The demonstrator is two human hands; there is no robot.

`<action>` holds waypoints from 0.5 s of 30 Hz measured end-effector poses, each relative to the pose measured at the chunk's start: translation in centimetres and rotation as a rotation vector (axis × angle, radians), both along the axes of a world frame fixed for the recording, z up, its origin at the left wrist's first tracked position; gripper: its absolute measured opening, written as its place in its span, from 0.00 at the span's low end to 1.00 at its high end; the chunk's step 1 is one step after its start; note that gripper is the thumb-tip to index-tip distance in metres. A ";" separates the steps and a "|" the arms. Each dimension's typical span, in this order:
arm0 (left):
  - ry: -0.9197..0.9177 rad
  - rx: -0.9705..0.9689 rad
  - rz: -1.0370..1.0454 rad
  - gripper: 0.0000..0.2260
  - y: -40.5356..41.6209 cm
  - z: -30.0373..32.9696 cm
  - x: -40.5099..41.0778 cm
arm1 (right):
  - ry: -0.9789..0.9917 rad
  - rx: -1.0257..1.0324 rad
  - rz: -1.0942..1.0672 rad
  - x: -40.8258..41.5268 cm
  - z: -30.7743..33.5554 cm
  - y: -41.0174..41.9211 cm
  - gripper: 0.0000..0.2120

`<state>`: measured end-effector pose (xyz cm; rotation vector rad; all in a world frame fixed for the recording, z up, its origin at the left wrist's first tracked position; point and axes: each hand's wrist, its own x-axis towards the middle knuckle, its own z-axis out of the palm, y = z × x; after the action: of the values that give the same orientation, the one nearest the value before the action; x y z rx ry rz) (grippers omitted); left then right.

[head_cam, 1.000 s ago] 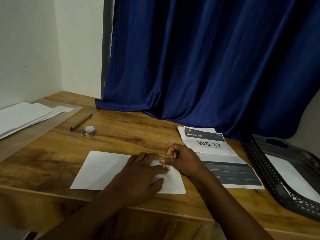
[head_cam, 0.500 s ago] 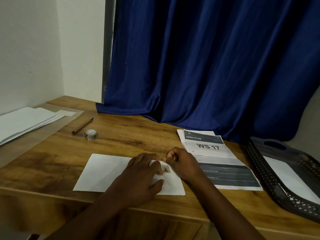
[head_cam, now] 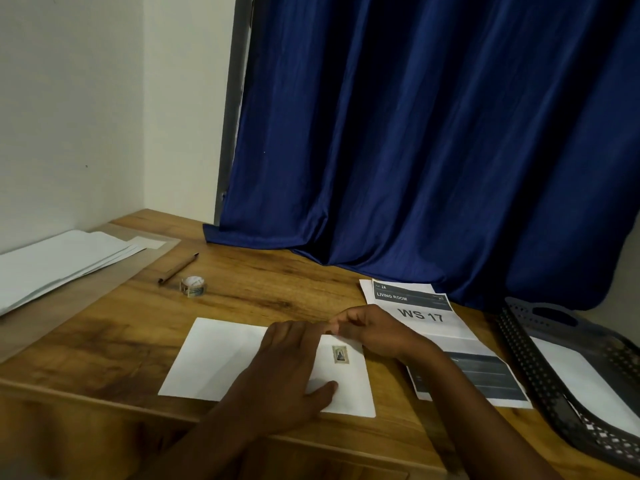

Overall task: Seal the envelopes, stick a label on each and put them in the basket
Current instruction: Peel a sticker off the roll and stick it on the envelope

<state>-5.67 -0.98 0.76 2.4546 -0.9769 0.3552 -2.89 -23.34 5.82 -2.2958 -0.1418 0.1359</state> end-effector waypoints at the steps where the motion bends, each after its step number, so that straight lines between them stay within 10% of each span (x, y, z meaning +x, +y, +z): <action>1: -0.012 -0.006 -0.007 0.38 0.0 -0.1 0.0 | 0.002 -0.011 0.047 0.1 0.4 0.4 0.08; 15: -0.188 -0.151 -0.126 0.38 -0.1 0.2 -0.6 | 0.242 -0.065 0.250 -1.3 2.1 0.9 0.15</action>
<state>-6.29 -1.07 1.01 2.2425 -1.1319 0.6020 -4.23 -22.46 7.92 -2.2974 -0.3025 0.5520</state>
